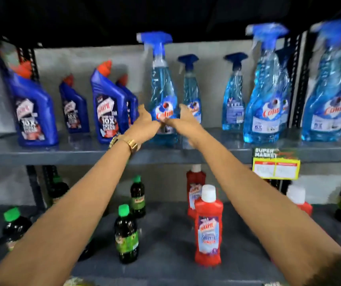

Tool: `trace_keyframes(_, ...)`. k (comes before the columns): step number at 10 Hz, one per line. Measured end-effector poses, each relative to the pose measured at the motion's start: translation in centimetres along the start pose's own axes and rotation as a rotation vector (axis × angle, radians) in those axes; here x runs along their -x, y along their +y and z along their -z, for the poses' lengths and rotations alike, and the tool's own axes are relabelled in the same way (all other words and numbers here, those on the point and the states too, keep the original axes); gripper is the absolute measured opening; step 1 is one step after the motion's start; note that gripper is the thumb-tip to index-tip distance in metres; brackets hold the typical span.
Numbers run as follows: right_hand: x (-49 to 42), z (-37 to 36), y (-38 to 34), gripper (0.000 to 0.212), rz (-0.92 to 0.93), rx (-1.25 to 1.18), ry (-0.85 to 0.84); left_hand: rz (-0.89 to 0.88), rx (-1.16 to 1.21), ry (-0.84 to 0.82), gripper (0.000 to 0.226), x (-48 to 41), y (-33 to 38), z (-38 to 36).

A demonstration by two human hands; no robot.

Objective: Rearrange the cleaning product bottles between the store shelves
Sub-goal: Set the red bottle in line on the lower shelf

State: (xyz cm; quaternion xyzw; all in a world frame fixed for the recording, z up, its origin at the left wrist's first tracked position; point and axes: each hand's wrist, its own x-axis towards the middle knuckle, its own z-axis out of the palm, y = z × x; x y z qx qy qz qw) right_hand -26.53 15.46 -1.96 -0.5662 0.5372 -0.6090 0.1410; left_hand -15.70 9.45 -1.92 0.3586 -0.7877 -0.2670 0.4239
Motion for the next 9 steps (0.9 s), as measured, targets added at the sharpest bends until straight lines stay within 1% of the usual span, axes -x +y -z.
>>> trace_keyframes(1, -0.9, 0.1, 0.6, 0.044, -0.005, 0.002, 0.014, -0.002, -0.069, -0.009, 0.062, -0.6, 0.0, 0.3)
trace_keyframes(2, -0.9, 1.7, 1.0, 0.049, -0.033, 0.054, -0.021, -0.024, -0.103, -0.005, 0.057, -0.4, 0.0, -0.3)
trace_keyframes(4, -0.6, 6.2, 2.2, 0.045, -0.076, 0.064, 0.010, -0.110, -0.074, -0.013, 0.058, -0.6, 1.1, -3.5)
trace_keyframes(5, -0.6, 7.8, 2.7, 0.040, -0.096, 0.042, 0.012, -0.080, -0.009, -0.039, 0.067, -1.1, 1.7, -4.7)
trace_keyframes(6, -0.9, 8.6, 2.9, 0.041, -0.113, 0.027, 0.004, -0.050, 0.022, -0.070, 0.069, -1.6, 1.8, -5.2)
trace_keyframes(7, -0.8, 8.8, 2.9, 0.037, -0.126, 0.037, -0.023, -0.046, 0.031, -0.084, 0.060, -1.7, 2.0, -5.2)
trace_keyframes(8, -1.4, 8.9, 3.7, 0.039, -0.141, 0.063, -0.029, -0.044, 0.039, -0.106, 0.056, -1.9, 1.6, -5.4)
trace_keyframes(9, -0.4, 8.7, 2.6, 0.065, -0.082, 0.178, 0.049, -0.090, -0.001, -0.125, 0.060, -1.5, 2.0, -4.8)
